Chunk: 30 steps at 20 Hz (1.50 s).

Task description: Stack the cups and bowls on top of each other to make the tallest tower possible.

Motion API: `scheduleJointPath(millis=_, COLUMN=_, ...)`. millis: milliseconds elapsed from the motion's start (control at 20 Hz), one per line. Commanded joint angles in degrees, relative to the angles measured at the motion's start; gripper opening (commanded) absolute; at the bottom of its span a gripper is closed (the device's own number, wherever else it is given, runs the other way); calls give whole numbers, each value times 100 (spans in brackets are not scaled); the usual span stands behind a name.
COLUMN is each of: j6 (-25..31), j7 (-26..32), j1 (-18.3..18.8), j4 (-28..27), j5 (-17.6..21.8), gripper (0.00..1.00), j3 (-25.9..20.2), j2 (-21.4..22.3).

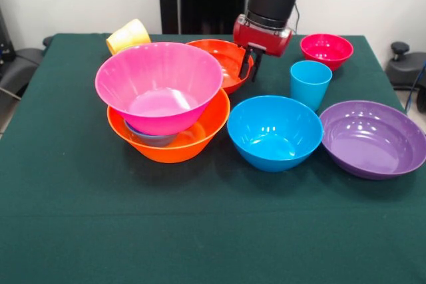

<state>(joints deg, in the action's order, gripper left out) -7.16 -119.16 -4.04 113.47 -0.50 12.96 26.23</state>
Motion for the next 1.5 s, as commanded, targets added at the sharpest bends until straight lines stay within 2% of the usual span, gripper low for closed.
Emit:
scheduleJointPath(millis=50, j6=88, j7=-530, j1=86, j4=34, j5=312, gripper=0, j3=-572, j2=262)
scheduleJointPath(millis=100, j6=271, j7=-516, j1=75, j4=177, j5=323, gripper=0, j3=-537, j2=485)
scheduleJointPath(millis=150, j6=838, j7=-407, j1=38, j4=449, j5=329, gripper=0, j3=-454, j2=1058)
scheduleJointPath(millis=200, j6=1172, j7=-330, j1=37, j4=580, j5=336, gripper=0, j3=-428, j2=1394)
scheduleJointPath(millis=250, j6=1779, j7=-151, j1=90, j4=730, j5=354, gripper=0, j3=-419, j2=1940)
scheduleJointPath(millis=350, j6=2400, j7=37, j1=109, j4=840, j5=371, gripper=0, j3=-375, j2=2473)
scheduleJointPath(millis=450, j6=2729, j7=150, j1=116, j4=889, j5=402, gripper=0, j3=-356, j2=2775)
scheduleJointPath(millis=1100, j6=3856, j7=703, j1=779, j4=880, j5=417, gripper=0, j3=-672, j2=3666)
scheduleJointPath(millis=1200, j6=3855, j7=857, j1=997, j4=859, j5=432, gripper=0, j3=-806, j2=3665)
scheduleJointPath(millis=1350, j6=3840, j7=1403, j1=1649, j4=689, j5=490, gripper=0, j3=-1212, j2=3530)
scheduleJointPath(millis=1500, j6=4112, j7=1888, j1=2215, j4=556, j5=541, gripper=0, j3=-1542, j2=3615)
